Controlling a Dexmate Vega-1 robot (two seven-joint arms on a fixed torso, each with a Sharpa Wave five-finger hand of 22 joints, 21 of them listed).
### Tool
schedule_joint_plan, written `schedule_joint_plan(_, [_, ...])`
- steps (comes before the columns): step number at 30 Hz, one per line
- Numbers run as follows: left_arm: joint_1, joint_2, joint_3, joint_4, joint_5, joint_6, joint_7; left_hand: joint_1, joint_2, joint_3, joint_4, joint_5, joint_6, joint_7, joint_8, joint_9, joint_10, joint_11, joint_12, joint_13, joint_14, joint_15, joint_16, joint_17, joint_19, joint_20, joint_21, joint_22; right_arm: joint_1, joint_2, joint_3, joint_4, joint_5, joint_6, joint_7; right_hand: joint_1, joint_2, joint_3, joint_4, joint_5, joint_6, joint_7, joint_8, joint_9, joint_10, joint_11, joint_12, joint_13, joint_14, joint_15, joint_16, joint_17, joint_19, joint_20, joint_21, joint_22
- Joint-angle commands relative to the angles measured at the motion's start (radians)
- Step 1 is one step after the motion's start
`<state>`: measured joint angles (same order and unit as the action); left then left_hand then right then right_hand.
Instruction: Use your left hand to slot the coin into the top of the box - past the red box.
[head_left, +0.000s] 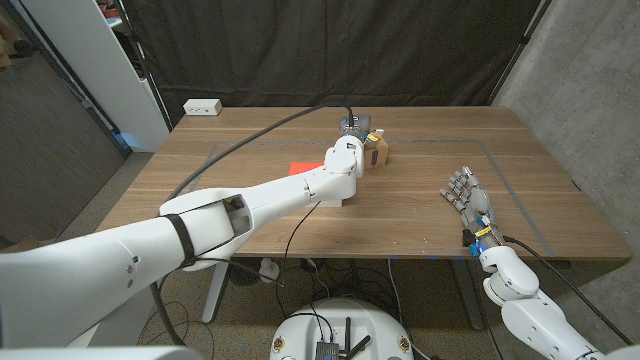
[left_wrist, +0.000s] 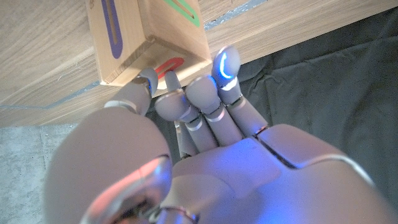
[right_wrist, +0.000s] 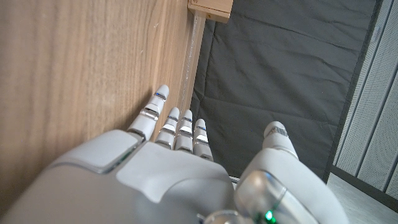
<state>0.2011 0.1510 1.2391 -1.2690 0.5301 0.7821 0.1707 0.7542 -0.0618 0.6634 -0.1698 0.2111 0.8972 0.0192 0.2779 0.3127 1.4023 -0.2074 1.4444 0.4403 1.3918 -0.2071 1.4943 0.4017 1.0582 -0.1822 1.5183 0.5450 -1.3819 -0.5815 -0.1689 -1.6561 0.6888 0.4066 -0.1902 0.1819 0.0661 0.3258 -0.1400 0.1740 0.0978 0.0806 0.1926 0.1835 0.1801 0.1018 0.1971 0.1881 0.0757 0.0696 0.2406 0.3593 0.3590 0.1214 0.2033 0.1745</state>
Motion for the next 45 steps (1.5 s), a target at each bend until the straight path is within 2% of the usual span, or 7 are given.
schedule_joint_plan(1, [-0.008, 0.001, -0.011, -0.008, 0.029, 0.0, 0.005, -0.006, 0.001, 0.01, 0.0, 0.0, 0.015, 0.001, -0.006, -0.004, 0.002, -0.002, 0.006, 0.003, 0.006, -0.003, 0.008, 0.005, 0.003, -0.032, 0.0, 0.002, -0.003, 0.001, 0.003, -0.011, -0.006, 0.001, -0.004, 0.008, 0.0, 0.006, -0.001, 0.005, 0.009, 0.001, 0.004, 0.002, 0.007, 0.001, 0.007, 0.006, 0.008, -0.002, 0.004, 0.002, 0.008, 0.0, 0.004, 0.005])
schedule_joint_plan(13, [0.014, 0.047, -0.057, -0.08, 0.049, -0.05, 0.062, -0.01, 0.007, 0.017, 0.001, -0.001, 0.022, -0.001, -0.011, -0.015, -0.004, -0.002, 0.012, 0.012, 0.0, -0.003, 0.006, 0.008, -0.006, -0.032, -0.006, 0.001, -0.008, 0.0, 0.009, -0.031, -0.025, 0.006, -0.022, 0.008, 0.0, 0.006, -0.001, 0.005, 0.009, 0.001, 0.004, 0.002, 0.007, 0.001, 0.007, 0.006, 0.008, -0.002, 0.004, 0.002, 0.008, 0.0, 0.004, 0.005])
schedule_joint_plan(18, [0.044, 0.095, -0.087, -0.143, 0.058, -0.056, 0.073, -0.022, 0.024, -0.01, 0.002, -0.005, 0.014, -0.015, -0.017, -0.006, -0.084, 0.003, -0.224, -0.211, -0.073, -0.012, -0.16, -0.185, -0.067, -0.029, -0.113, -0.213, -0.009, 0.0, 0.011, -0.04, -0.035, 0.004, -0.032, 0.008, 0.0, 0.006, -0.001, 0.005, 0.009, 0.001, 0.004, 0.002, 0.007, 0.001, 0.007, 0.006, 0.008, -0.002, 0.004, 0.002, 0.008, 0.0, 0.004, 0.005])
schedule_joint_plan(24, [0.08, 0.161, -0.121, -0.233, 0.072, -0.05, 0.059, -0.107, 0.071, 0.009, 0.016, 0.002, -0.022, -0.019, -0.017, -0.004, -0.214, 0.013, -0.41, -0.24, -0.181, -0.017, -0.4, -0.236, -0.139, -0.024, -0.198, -0.355, 0.001, 0.002, 0.005, -0.047, -0.045, -0.005, -0.04, 0.008, 0.0, 0.006, -0.001, 0.005, 0.009, 0.001, 0.004, 0.002, 0.007, 0.001, 0.007, 0.006, 0.008, -0.002, 0.004, 0.002, 0.008, 0.0, 0.004, 0.005])
schedule_joint_plan(32, [0.157, 0.265, -0.184, -0.384, 0.083, -0.055, 0.035, -0.283, 0.102, 0.07, 0.019, 0.005, -0.106, -0.018, -0.019, -0.008, -0.497, 0.028, -0.712, -0.246, -0.392, -0.006, -0.777, -0.231, -0.354, 0.071, -0.304, -0.369, 0.011, 0.007, -0.008, -0.051, -0.068, -0.004, -0.048, 0.008, 0.0, 0.006, -0.001, 0.005, 0.009, 0.001, 0.004, 0.002, 0.007, 0.001, 0.007, 0.006, 0.008, -0.002, 0.004, 0.002, 0.008, 0.0, 0.004, 0.005])
schedule_joint_plan(35, [0.194, 0.308, -0.217, -0.445, 0.071, -0.065, 0.017, -0.333, 0.094, 0.09, 0.013, 0.002, -0.147, -0.022, -0.027, -0.014, -0.612, 0.043, -0.82, -0.245, -0.534, 0.036, -0.892, -0.225, -0.463, 0.124, -0.356, -0.37, 0.012, 0.008, -0.012, -0.057, -0.081, -0.004, -0.054, 0.008, 0.0, 0.006, -0.001, 0.005, 0.009, 0.001, 0.004, 0.002, 0.007, 0.001, 0.007, 0.006, 0.008, -0.002, 0.004, 0.002, 0.008, 0.0, 0.004, 0.005])
schedule_joint_plan(45, [0.315, 0.469, -0.319, -0.651, 0.036, -0.087, -0.083, -0.382, 0.07, 0.069, -0.003, -0.012, -0.286, -0.051, -0.071, -0.04, -0.862, 0.113, -1.01, -0.236, -0.846, 0.124, -1.061, -0.212, -0.779, 0.235, -0.522, -0.375, 0.01, 0.01, -0.033, -0.088, -0.126, -0.009, -0.077, 0.008, 0.0, 0.006, -0.001, 0.005, 0.009, 0.001, 0.004, 0.002, 0.007, 0.001, 0.007, 0.006, 0.008, -0.002, 0.004, 0.002, 0.008, 0.0, 0.004, 0.005])
